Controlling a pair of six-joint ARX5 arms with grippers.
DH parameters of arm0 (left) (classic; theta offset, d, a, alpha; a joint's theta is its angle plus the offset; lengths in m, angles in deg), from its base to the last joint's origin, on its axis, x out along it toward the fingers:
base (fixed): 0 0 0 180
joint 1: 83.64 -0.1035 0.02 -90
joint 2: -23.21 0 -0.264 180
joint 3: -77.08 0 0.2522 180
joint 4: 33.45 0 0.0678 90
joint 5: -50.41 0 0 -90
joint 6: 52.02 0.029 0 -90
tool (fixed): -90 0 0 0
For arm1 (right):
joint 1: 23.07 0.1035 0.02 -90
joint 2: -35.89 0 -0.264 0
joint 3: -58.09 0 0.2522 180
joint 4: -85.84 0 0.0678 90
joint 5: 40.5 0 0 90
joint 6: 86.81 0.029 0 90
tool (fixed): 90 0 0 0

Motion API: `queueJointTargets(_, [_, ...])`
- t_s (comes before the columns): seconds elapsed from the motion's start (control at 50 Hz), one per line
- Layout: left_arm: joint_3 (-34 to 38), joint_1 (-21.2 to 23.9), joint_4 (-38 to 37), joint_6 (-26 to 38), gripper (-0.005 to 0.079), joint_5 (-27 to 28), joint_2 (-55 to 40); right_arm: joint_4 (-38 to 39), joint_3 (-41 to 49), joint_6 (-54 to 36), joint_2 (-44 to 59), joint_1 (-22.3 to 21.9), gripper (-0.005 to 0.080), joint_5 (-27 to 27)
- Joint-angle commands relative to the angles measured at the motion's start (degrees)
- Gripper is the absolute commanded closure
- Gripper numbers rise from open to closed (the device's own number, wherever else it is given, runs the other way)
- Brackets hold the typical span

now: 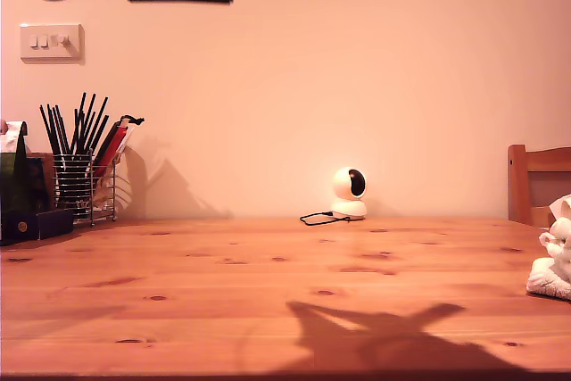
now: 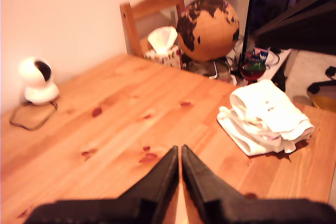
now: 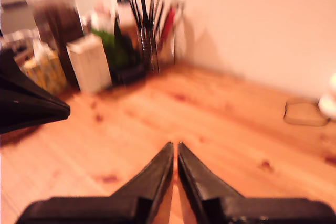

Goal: Fold the tea towel in front of you. After folding it, place it to the right side.

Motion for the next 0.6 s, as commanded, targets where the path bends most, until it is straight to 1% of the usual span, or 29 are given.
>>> queueJointTargets(0.0, [3.4, 0.1, 0.9, 0.1, 0.0766, 0.0, 2.3, 1.4, 3.1, -0.2, -1.9, 1.2, 0.0762, 0.7])
queueJointTargets(0.06, [5.2, 0.1, 1.6, 0.0, 0.0766, -0.1, 4.3, 1.4, 4.2, -0.3, -4.1, 2.0, 0.0762, 1.9])
queueJointTargets(0.16, [8.5, 0.1, 3.3, -0.7, 0.0766, -0.9, 8.8, 1.5, 5.4, -2.1, -7.4, 3.3, 0.0762, 2.5])
queueJointTargets(0.24, [10.0, 0.1, 3.1, -2.2, 0.0766, -1.5, 12.2, 1.8, 5.7, -2.6, -9.7, 4.9, 0.0762, 3.1])
queueJointTargets(0.38, [10.2, 0.8, 1.8, -2.8, 0.0766, -1.3, 15.5, 6.8, 5.7, -2.9, -11.8, 6.6, 0.0762, 4.4])
queueJointTargets(0.48, [10.2, 0.9, 1.2, -2.8, 0.0766, -1.3, 15.8, 6.4, 5.5, -3.0, -12.2, 6.7, 0.0762, 4.4])
queueJointTargets(0.58, [10.2, 0.9, 0.2, -2.8, 0.0766, -1.5, 15.7, 4.2, 5.5, -3.0, -12.2, 6.7, 0.0762, 4.4])
